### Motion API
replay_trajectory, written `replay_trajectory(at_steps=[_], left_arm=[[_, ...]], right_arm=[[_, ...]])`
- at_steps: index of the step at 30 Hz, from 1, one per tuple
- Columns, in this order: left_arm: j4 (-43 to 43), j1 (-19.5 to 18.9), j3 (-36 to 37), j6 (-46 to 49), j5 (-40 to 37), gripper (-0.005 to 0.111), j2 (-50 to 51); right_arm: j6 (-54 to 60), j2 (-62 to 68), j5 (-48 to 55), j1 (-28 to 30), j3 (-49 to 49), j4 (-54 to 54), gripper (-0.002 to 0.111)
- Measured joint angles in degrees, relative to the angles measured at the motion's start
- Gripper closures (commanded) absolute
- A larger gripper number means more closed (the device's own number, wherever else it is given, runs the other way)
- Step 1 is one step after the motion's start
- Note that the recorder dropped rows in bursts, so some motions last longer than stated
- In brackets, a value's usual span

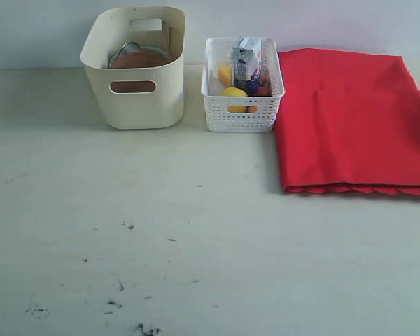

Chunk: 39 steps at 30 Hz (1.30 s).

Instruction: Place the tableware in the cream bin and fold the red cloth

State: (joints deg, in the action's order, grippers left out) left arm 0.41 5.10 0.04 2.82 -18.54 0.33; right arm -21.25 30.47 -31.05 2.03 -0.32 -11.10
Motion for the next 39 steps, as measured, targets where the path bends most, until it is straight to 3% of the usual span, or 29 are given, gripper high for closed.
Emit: replay_trajectory(at_steps=[25, 39], left_arm=[[0.0, 0.0, 0.0, 0.0, 0.0, 0.104, 0.0], [0.0, 0.0, 0.0, 0.0, 0.0, 0.104, 0.0]], right_arm=[[0.0, -0.9, 0.1, 0.0, 0.0, 0.1, 0.108], [0.0, -23.8, 0.3, 0.0, 0.0, 0.2, 0.108]])
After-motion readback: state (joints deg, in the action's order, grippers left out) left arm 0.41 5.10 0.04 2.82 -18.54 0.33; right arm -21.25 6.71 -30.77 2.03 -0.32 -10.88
